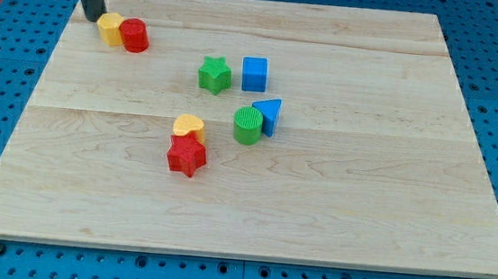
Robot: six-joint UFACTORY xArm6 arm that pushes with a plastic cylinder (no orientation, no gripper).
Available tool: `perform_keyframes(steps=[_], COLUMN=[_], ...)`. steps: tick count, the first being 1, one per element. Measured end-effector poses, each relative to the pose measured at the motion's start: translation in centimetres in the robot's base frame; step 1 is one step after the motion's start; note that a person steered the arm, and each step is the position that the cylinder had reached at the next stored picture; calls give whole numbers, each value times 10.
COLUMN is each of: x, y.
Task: Push red star along with yellow heart below green star
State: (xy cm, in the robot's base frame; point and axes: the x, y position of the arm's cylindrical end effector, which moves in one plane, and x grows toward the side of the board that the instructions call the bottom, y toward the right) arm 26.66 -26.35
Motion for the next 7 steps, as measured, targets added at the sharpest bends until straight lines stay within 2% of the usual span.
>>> perform_keyframes(steps=[1,2,5,6,7], x=[53,129,289,311,277], y=[-26,2,98,182,223])
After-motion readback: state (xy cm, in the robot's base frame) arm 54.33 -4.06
